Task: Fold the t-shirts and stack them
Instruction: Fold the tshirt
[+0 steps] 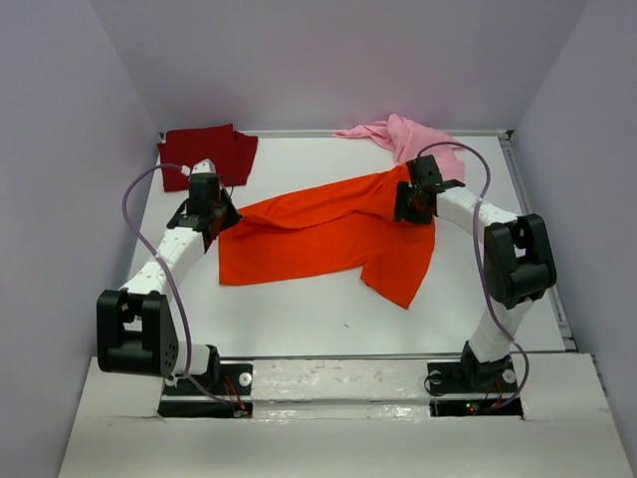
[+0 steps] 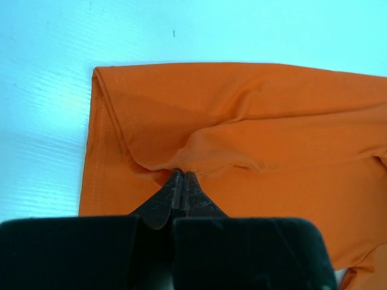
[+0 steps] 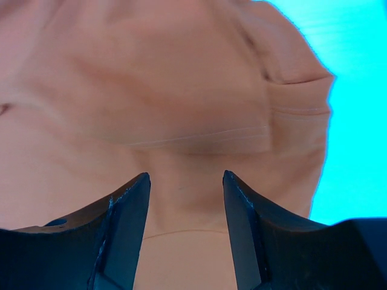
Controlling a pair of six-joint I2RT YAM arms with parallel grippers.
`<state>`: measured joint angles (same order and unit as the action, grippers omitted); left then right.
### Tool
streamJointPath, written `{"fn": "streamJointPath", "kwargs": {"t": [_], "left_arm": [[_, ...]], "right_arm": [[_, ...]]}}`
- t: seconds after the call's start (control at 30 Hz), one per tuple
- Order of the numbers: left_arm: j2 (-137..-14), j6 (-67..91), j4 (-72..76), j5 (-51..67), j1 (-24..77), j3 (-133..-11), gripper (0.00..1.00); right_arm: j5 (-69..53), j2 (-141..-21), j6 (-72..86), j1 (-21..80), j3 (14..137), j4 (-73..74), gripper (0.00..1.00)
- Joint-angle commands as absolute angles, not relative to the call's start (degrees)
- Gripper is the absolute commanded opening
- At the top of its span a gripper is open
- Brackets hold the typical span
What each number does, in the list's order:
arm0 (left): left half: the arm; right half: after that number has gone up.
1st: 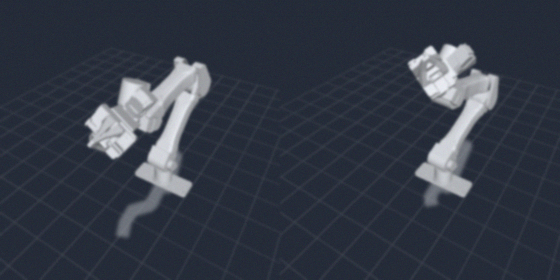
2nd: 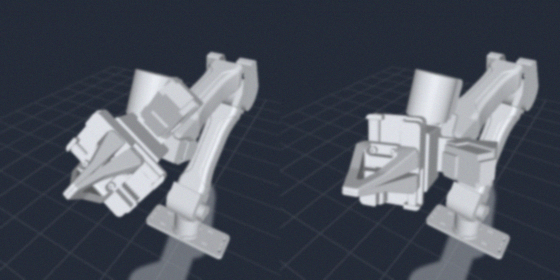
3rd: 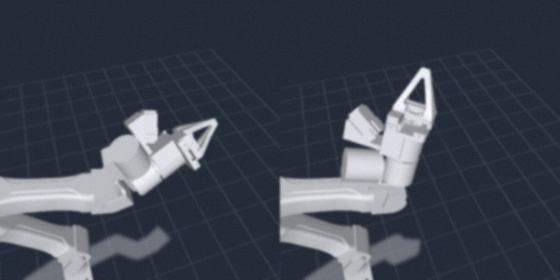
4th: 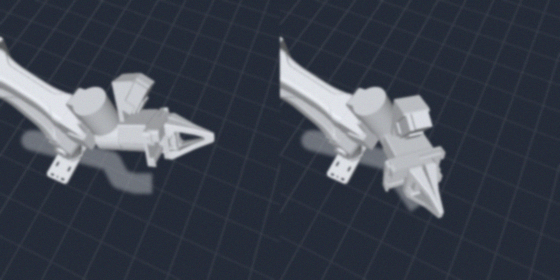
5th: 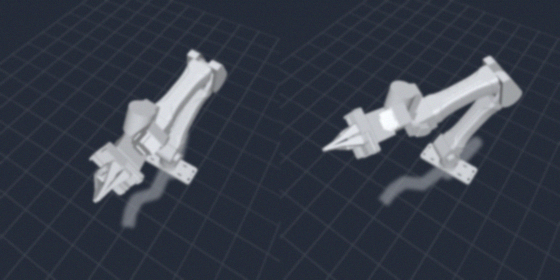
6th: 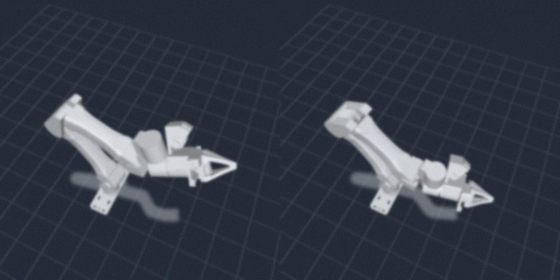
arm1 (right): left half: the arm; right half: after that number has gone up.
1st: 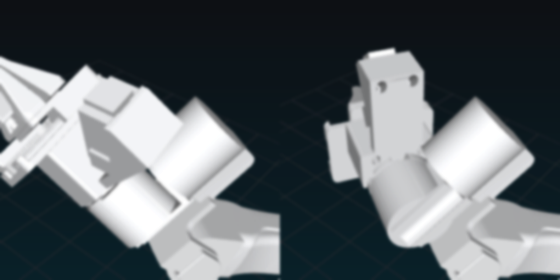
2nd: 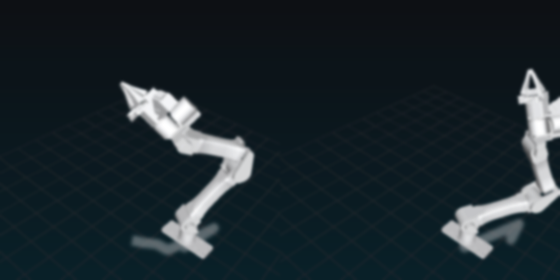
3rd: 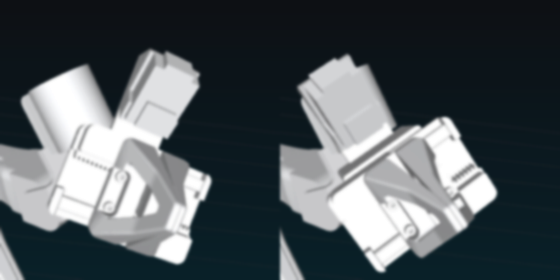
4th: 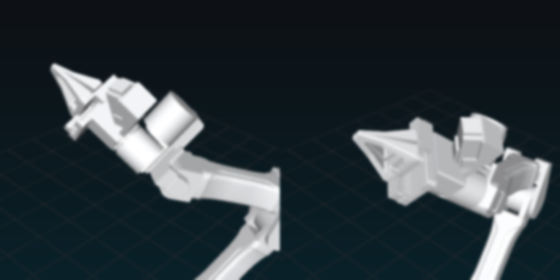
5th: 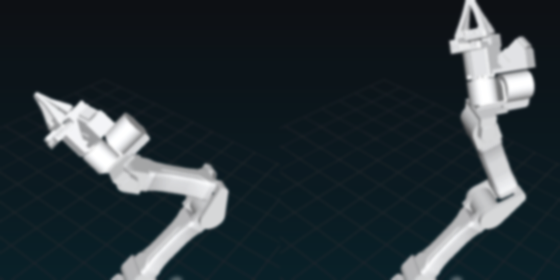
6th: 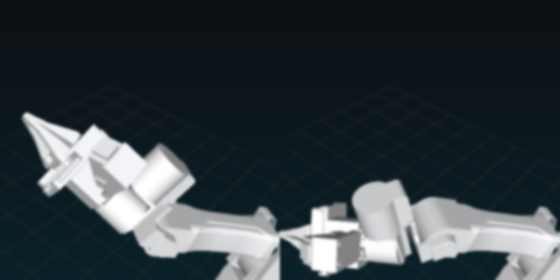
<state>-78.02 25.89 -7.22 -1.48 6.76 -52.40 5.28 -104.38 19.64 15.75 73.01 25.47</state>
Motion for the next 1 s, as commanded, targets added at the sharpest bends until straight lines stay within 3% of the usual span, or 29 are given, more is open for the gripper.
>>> {"fn": "streamJointPath", "kwargs": {"t": [0.0, 0.5, 0.97], "left_arm": [[-74.4, 23.7, -6.6, -0.3, 7.0, -51.5, 0.00], [-70.8, 24.1, -4.2, 3.1, 7.0, -50.0, 0.00], [-70.8, 23.8, -4.1, 3.3, 7.0, -49.7, 0.00]], "right_arm": [[12.4, -105.4, 21.4, 14.3, 72.6, 24.8, 0.57], [15.2, -110.8, 21.4, 12.0, 74.2, 24.3, 0.57], [11.7, -110.8, 20.4, 12.0, 75.8, 24.3, 0.49]]}}
